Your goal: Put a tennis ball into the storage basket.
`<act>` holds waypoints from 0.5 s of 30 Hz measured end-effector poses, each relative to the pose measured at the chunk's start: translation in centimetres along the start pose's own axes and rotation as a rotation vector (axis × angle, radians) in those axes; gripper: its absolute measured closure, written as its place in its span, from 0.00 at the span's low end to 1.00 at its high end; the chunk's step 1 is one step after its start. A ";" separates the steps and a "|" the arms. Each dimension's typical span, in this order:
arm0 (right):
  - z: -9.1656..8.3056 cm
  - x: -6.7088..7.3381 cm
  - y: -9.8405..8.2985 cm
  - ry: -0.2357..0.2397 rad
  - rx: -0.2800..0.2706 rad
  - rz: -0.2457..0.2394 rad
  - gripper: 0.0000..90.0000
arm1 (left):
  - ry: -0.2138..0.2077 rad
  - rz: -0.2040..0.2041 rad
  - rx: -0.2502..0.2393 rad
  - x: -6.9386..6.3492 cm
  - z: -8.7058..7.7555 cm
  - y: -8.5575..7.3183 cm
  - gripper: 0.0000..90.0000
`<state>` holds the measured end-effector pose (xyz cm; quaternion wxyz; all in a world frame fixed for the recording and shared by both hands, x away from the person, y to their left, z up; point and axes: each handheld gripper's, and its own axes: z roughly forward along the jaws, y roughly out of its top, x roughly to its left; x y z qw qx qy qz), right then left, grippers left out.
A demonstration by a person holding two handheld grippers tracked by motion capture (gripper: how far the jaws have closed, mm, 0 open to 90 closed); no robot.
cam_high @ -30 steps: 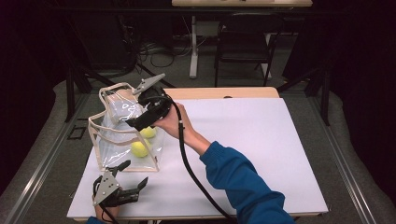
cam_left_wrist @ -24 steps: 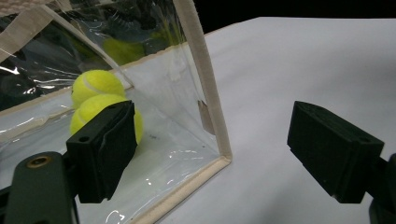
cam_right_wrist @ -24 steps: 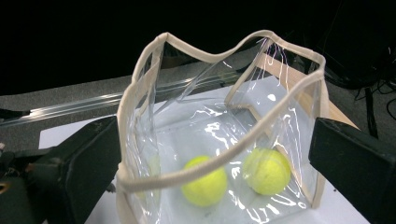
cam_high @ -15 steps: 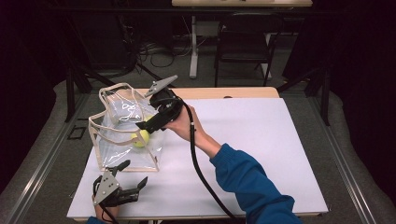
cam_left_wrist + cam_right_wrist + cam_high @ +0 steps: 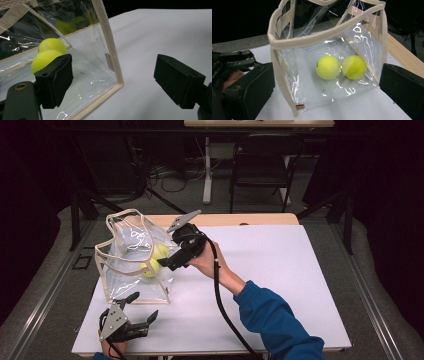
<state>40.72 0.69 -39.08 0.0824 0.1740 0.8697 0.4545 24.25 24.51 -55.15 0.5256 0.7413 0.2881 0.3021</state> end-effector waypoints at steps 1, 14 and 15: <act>-0.1 -0.1 -0.2 -0.002 -0.001 0.003 0.00 | 0.000 0.000 0.001 0.0 0.0 0.0 0.18; -0.7 -0.2 -3.2 -0.006 0.036 0.019 0.00 | 0.002 0.003 -0.002 0.0 0.0 0.0 0.18; -0.7 -0.1 -3.4 -0.007 0.042 0.017 0.00 | 0.001 0.003 -0.002 0.0 0.0 0.0 0.18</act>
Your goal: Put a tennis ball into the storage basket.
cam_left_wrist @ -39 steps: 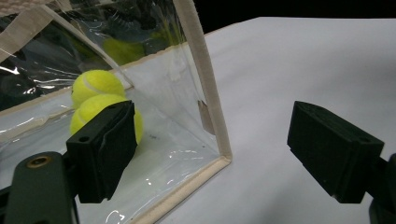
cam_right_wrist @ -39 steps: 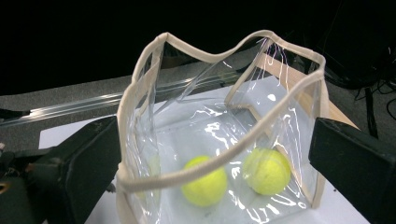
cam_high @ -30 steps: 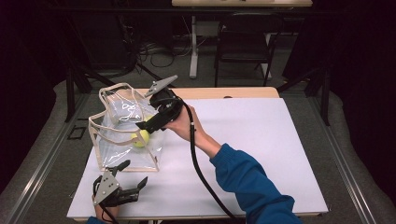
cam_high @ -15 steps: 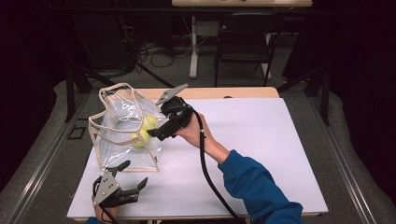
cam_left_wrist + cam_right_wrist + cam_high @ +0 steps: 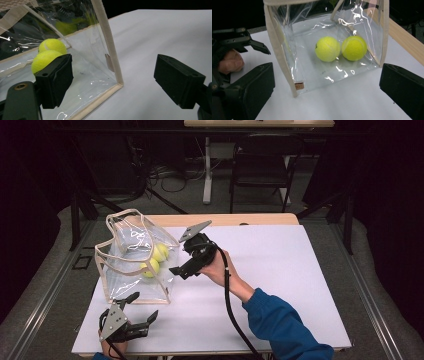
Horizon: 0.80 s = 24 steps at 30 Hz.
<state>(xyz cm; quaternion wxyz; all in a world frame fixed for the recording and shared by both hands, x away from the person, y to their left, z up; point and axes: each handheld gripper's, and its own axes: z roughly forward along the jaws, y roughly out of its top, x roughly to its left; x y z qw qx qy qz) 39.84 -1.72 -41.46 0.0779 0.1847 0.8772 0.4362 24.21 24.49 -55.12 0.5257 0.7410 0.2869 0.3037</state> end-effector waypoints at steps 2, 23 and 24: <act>-0.1 0.0 -0.4 -0.002 0.007 -0.004 0.00 | 0.001 -0.001 0.000 0.0 0.0 0.0 0.18; -2.1 0.2 -3.7 -0.024 0.028 0.002 0.00 | -0.001 -0.005 0.000 0.0 0.0 0.0 0.18; -2.2 0.2 -3.8 -0.027 0.030 0.003 0.00 | -0.001 -0.004 0.001 0.0 0.0 0.0 0.18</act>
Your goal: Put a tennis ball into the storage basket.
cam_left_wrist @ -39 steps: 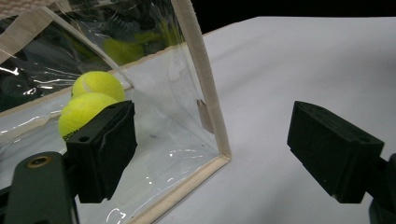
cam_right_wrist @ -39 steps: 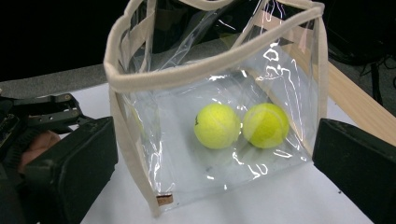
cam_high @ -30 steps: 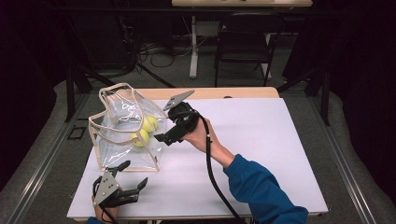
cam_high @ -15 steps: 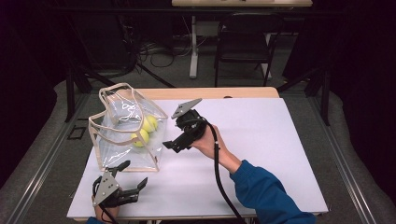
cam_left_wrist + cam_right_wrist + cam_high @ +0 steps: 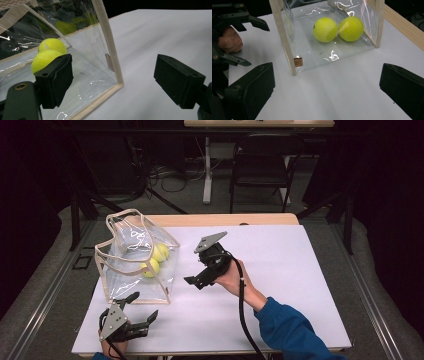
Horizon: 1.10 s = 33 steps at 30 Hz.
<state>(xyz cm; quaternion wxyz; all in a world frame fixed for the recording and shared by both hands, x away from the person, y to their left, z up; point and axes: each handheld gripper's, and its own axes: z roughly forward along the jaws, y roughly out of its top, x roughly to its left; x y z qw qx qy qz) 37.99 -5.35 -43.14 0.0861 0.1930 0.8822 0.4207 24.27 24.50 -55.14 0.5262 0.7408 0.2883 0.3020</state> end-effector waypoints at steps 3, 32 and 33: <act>-0.2 0.0 -0.5 -0.002 0.004 0.005 0.00 | -0.002 0.000 0.001 0.0 0.0 0.0 0.18; -2.1 -0.1 -6.2 -0.046 0.055 0.028 0.00 | -0.001 -0.001 0.001 0.0 0.1 0.0 0.18; -2.2 -0.1 -6.5 -0.051 0.057 0.024 0.00 | -0.001 -0.001 0.000 0.0 0.1 0.0 0.18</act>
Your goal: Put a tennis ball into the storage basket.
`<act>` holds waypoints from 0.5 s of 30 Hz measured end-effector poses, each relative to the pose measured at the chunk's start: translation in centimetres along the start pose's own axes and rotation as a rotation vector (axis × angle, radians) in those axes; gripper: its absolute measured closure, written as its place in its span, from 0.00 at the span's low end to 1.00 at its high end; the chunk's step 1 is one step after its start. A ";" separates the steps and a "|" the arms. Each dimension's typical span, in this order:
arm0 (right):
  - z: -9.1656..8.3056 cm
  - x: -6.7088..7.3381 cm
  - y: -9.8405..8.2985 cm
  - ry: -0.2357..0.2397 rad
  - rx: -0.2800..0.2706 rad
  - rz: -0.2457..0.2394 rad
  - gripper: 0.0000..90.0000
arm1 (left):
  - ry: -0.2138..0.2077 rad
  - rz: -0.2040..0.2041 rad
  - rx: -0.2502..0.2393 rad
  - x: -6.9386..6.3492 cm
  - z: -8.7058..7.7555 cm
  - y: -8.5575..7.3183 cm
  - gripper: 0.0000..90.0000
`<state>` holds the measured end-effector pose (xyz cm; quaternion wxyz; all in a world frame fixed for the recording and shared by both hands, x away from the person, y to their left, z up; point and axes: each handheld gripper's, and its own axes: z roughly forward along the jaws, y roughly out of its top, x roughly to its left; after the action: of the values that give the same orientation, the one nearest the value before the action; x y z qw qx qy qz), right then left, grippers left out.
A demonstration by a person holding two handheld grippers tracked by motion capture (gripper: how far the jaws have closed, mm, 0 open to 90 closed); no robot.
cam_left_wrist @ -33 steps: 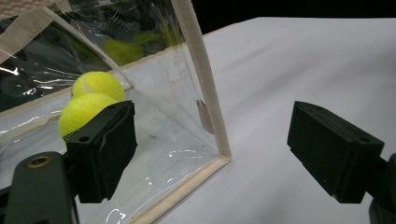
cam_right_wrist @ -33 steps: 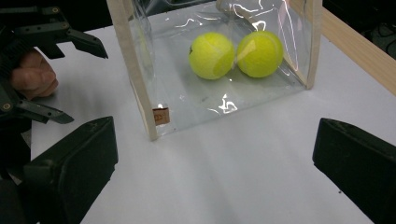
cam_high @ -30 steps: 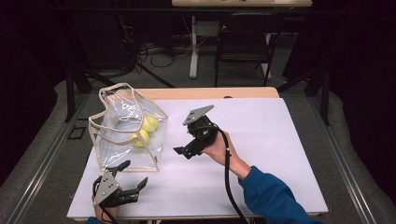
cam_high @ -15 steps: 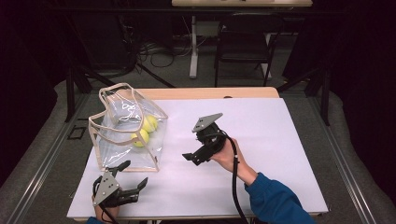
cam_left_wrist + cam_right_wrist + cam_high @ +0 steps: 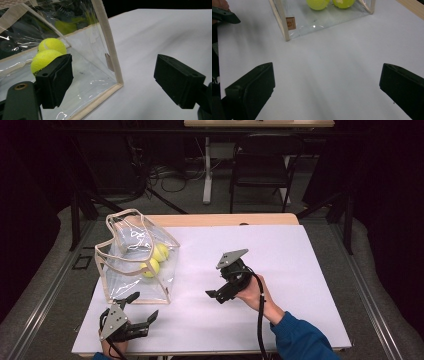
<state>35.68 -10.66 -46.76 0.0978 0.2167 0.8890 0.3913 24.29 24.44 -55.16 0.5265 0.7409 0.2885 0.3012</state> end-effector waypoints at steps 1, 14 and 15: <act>-0.1 0.0 -0.2 0.001 0.004 0.004 0.00 | -0.001 0.001 0.001 0.0 0.0 0.0 0.18; -1.6 -0.3 -3.1 -0.026 0.003 0.030 0.00 | 0.000 -0.001 -0.001 0.0 0.0 0.0 0.18; -1.8 -0.3 -3.3 -0.030 0.005 0.033 0.00 | 0.001 0.000 -0.001 0.0 0.0 0.0 0.18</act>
<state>34.33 -13.92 -47.99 0.1039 0.2375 0.8846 0.3876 24.31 24.41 -55.17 0.5267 0.7405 0.2885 0.3017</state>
